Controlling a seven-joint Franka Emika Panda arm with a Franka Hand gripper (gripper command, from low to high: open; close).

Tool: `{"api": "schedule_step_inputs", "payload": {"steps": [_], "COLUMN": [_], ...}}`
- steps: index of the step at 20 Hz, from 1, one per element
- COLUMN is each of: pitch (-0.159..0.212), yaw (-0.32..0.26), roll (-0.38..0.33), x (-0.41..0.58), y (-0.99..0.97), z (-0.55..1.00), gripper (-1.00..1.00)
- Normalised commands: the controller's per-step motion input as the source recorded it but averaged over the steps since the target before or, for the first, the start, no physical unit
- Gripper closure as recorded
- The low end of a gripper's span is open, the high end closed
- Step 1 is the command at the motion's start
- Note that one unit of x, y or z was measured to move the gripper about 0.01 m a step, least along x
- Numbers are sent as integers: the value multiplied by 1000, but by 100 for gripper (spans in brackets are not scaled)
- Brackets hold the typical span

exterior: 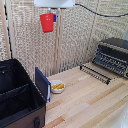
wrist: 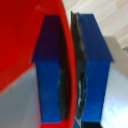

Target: Kindly spot and seek the red cup placed ahead of you. Cautiously adjust your gripper towards the red cup, gripping it gently. Find the after-storage area of the caddy. Relocate the red cup in your grip over the rear portion and softly release it into the compartment.

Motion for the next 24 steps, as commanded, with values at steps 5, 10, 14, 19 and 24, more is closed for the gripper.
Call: {"api": "schedule_step_inputs", "payload": {"steps": [5,10,14,19,24], "pitch": [0,0,-4,-53,-80], "yaw": [11,21,23,22,15], "roll": [32,35,20,2,0], "x": [318,271,174,37,0], "y": [757,771,838,845,854], "z": [377,280,176,29,0], "gripper": [100,100,100,100,100]}}
